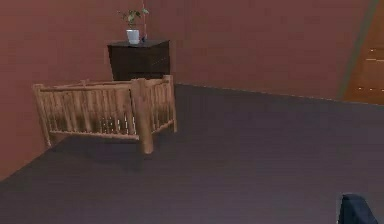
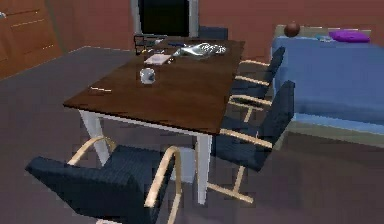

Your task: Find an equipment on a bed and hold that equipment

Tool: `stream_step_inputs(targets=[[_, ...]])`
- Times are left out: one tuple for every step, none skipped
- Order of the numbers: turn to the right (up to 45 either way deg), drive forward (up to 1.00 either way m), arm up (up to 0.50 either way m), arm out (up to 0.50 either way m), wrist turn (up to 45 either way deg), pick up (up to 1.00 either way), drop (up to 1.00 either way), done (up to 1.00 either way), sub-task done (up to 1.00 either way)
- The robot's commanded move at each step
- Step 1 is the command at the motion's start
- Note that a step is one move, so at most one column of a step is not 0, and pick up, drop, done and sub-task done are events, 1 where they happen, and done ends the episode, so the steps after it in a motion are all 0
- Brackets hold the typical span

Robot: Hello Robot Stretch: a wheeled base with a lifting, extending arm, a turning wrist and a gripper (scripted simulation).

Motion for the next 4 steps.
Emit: stream_step_inputs(targets=[[0.0,0.95,0.00,0.00,0.0,0.00,0.00,0.00,0.00],[45.0,0.00,0.00,0.00,0.0,0.00,0.00,0.00,0.00],[30.0,0.00,0.00,0.00,0.0,0.00,0.00,0.00,0.00],[0.0,0.55,0.00,0.00,0.0,0.00,0.00,0.00,0.00]])
